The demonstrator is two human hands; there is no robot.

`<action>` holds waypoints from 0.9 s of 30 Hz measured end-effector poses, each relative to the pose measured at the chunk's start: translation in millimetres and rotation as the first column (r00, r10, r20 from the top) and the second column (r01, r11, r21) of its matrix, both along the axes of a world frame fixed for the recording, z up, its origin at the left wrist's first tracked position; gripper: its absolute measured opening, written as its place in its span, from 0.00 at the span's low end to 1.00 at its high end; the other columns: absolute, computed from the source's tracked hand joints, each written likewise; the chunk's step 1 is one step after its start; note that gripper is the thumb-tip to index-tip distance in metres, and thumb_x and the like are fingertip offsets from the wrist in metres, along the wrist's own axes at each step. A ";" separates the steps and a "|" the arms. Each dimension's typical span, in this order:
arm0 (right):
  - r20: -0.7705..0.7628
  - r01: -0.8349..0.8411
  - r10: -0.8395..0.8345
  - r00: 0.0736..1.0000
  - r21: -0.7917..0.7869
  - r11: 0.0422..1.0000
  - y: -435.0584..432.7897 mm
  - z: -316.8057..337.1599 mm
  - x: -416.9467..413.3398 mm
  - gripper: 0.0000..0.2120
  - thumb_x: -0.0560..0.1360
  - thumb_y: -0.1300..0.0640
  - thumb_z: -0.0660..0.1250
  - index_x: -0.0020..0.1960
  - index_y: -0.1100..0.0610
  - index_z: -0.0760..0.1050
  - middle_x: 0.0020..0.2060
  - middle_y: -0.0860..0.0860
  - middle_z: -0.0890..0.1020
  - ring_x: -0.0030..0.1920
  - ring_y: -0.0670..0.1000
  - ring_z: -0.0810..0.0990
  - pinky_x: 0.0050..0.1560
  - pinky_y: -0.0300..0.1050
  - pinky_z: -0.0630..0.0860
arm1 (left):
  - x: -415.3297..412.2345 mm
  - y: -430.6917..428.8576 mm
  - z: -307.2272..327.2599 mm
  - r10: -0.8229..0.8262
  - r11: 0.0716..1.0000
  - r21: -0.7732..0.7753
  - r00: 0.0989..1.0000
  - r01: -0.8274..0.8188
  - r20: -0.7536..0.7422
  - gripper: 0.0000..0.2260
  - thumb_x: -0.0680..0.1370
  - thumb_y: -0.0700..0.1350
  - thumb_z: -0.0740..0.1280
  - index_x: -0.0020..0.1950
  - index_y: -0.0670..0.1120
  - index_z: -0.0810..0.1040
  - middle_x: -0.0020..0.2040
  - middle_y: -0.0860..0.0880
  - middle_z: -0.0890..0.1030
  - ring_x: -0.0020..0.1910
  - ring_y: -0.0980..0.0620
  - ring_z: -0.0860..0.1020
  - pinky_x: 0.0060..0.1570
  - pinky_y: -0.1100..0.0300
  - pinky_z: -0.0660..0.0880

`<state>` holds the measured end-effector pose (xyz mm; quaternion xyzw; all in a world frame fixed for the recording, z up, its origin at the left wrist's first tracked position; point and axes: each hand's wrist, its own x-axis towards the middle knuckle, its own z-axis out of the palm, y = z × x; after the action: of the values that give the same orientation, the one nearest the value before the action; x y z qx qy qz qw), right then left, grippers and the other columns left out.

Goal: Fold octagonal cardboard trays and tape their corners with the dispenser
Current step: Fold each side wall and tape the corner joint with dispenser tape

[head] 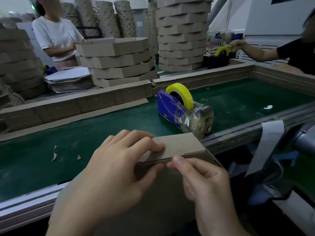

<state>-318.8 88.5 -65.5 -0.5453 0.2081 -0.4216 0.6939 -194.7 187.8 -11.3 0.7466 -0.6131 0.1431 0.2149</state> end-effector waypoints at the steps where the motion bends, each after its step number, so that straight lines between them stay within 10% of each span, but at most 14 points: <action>1: -0.020 0.023 -0.022 1.000 0.053 0.998 1.5 -2.4 3.5 0.10 0.63 0.49 0.71 0.33 0.56 0.85 0.16 0.45 0.64 0.19 0.40 0.60 0.23 0.30 0.57 | -0.1 0.3 0.2 0.002 1.000 0.000 1.000 -0.002 0.002 0.13 0.72 0.58 0.62 0.51 0.55 0.79 0.54 0.58 0.79 0.51 0.52 0.78 0.44 0.51 0.76; 11: -0.133 0.014 -0.007 0.991 0.054 0.998 1.1 -4.3 3.8 0.18 0.55 0.39 0.75 0.29 0.54 0.83 0.16 0.46 0.62 0.19 0.43 0.58 0.22 0.33 0.56 | -0.5 6.9 3.3 -0.040 0.997 0.059 0.999 0.039 0.018 0.12 0.75 0.58 0.60 0.57 0.60 0.71 0.55 0.58 0.77 0.51 0.51 0.78 0.44 0.52 0.76; 17: -0.171 -0.201 0.220 0.960 0.122 0.972 -4.1 -4.3 -4.5 0.10 0.58 0.51 0.79 0.35 0.55 0.85 0.15 0.48 0.64 0.18 0.42 0.59 0.20 0.32 0.56 | 1.6 13.4 7.0 -0.023 0.991 0.134 1.000 0.024 -0.010 0.16 0.77 0.59 0.57 0.62 0.64 0.77 0.55 0.54 0.77 0.51 0.50 0.77 0.44 0.50 0.76; 22: -0.145 -0.278 0.296 0.944 0.134 0.951 -4.5 -3.6 -2.7 0.14 0.55 0.44 0.75 0.33 0.53 0.85 0.15 0.47 0.63 0.17 0.42 0.58 0.20 0.33 0.55 | -11.2 -0.8 4.6 0.100 0.995 -0.004 0.995 -0.100 0.014 0.15 0.77 0.61 0.56 0.48 0.60 0.82 0.47 0.57 0.80 0.44 0.51 0.80 0.52 0.52 0.74; 27: -0.274 -0.331 0.353 0.895 0.125 0.935 -14.3 -5.3 -5.7 0.20 0.57 0.44 0.78 0.36 0.61 0.84 0.16 0.51 0.65 0.17 0.45 0.60 0.19 0.34 0.56 | -13.5 -14.6 -0.1 0.152 0.986 -0.089 0.984 -0.144 0.092 0.14 0.75 0.60 0.60 0.40 0.56 0.82 0.43 0.56 0.82 0.37 0.49 0.80 0.34 0.60 0.65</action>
<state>-324.5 74.3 -70.8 -0.6030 0.2248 -0.1996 0.7390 -208.2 173.2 -11.4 0.7727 -0.5594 0.2202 0.2039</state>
